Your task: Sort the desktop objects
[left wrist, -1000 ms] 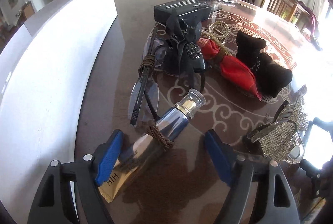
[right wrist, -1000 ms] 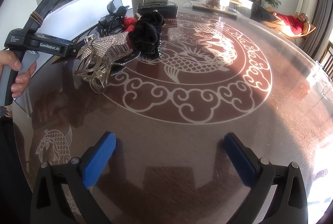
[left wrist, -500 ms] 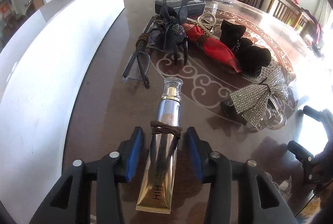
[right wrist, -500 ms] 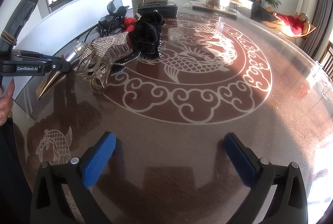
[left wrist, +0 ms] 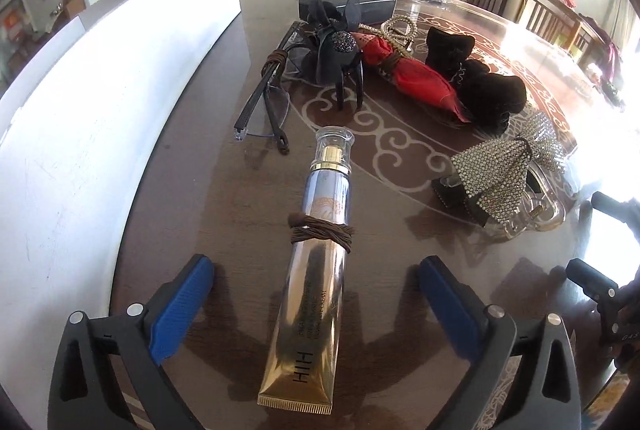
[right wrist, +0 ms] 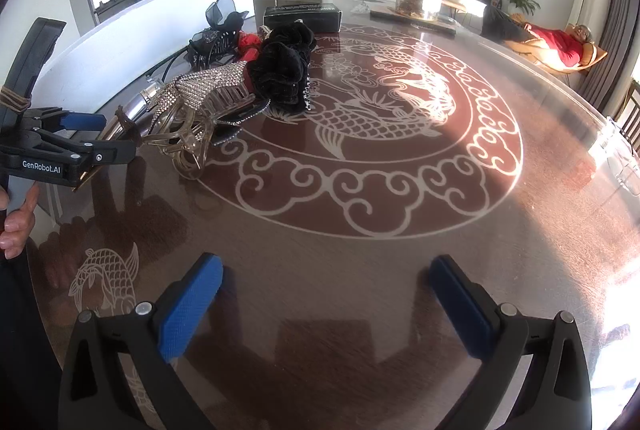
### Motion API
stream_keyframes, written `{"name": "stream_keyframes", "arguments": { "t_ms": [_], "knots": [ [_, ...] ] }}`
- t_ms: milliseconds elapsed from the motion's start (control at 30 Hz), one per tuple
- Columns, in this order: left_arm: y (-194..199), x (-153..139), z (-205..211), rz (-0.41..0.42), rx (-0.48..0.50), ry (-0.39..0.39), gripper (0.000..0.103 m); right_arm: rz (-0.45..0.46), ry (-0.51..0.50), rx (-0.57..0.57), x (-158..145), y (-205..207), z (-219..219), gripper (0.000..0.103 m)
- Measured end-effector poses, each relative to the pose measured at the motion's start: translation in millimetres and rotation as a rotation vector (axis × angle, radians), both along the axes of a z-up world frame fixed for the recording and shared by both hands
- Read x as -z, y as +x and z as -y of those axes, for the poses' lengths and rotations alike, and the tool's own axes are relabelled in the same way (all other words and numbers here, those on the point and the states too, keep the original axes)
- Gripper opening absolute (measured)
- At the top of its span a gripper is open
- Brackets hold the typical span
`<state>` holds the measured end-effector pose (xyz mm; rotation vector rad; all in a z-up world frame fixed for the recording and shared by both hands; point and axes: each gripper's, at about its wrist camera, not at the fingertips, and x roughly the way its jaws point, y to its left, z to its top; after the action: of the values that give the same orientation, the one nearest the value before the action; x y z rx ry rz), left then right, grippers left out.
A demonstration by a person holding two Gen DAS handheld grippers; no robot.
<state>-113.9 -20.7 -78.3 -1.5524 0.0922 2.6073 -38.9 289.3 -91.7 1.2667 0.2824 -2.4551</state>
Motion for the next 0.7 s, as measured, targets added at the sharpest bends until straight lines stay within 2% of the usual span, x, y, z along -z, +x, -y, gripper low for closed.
{"name": "stream_keyframes", "arguments": {
  "t_ms": [700],
  "knots": [
    [0.4,-0.6,-4.9,-0.005,-0.008,-0.004,0.103,0.000,0.000,0.000,0.4,-0.9,-0.1,0.103]
  ]
}}
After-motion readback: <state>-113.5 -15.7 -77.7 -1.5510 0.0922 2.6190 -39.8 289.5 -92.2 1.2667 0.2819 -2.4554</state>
